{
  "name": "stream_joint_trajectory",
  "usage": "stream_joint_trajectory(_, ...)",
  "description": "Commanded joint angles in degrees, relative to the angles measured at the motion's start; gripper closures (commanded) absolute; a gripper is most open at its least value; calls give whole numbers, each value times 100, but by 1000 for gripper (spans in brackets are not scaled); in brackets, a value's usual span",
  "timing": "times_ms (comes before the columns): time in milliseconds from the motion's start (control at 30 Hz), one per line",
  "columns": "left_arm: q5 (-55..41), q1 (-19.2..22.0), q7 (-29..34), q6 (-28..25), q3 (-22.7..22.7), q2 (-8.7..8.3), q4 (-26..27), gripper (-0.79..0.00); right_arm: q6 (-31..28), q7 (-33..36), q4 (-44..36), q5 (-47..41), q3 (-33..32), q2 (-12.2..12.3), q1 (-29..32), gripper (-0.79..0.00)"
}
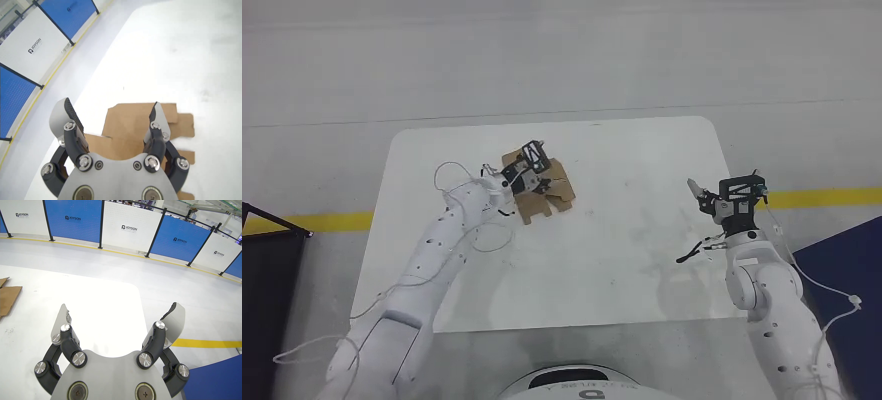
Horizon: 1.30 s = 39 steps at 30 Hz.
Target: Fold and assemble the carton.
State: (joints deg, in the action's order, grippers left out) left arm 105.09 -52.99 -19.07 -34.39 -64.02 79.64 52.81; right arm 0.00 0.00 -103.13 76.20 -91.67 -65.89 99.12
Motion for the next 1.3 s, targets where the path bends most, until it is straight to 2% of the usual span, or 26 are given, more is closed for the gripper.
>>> stream_joint_trajectory(0,-287,-67,-117,-236,-174,-50,188,-785,0,0,0,0,0,0,0,-785)
stream_joint_trajectory(133,-508,-324,-269,-135,-741,-218,813,-785,0,0,0,0,0,0,0,-785)
stream_joint_trajectory(267,-934,-891,-623,-52,-1638,-425,1646,-785,-106,-16,-12,-182,33,-8,-4,-785)
stream_joint_trajectory(300,-1015,-1041,-673,-49,-1848,-471,1816,-785,-381,-76,-32,-579,65,-20,-27,-785)
stream_joint_trajectory(400,-1041,-1416,-660,174,-2363,-579,2178,-785,-2237,31,181,-2345,144,-12,-243,-785)
stream_joint_trajectory(467,-1108,-1583,-634,271,-2547,-617,2296,-785,-3065,602,513,-3648,318,-14,-575,-785)
stream_joint_trajectory(533,-1201,-1712,-642,338,-2646,-638,2369,-785,-3393,1472,914,-4991,538,-15,-996,-785)
stream_joint_trajectory(600,-1120,-1763,-555,427,-2675,-652,2397,-785,-3413,2192,1050,-5380,589,15,-1317,-785)
stream_joint_trajectory(867,-1120,-1763,-555,427,-2675,-652,2397,-785,-3413,2192,1050,-5380,589,15,-1317,-785)
stream_joint_trajectory(933,-1120,-1763,-555,427,-2675,-652,2397,-785,-3467,2484,1235,-5920,860,-11,-1327,-785)
stream_joint_trajectory(1100,-1120,-1763,-555,427,-2675,-652,2397,-785,-2935,4007,2705,-8282,1838,-180,-2543,-785)
stream_joint_trajectory(1167,-1120,-1763,-555,427,-2675,-652,2397,-785,-2782,4300,3083,-8490,2113,-235,-2853,-742)
stream_joint_trajectory(1267,-1120,-1763,-555,427,-2675,-652,2397,-785,-2417,4313,3357,-8282,2451,-308,-3207,-739)
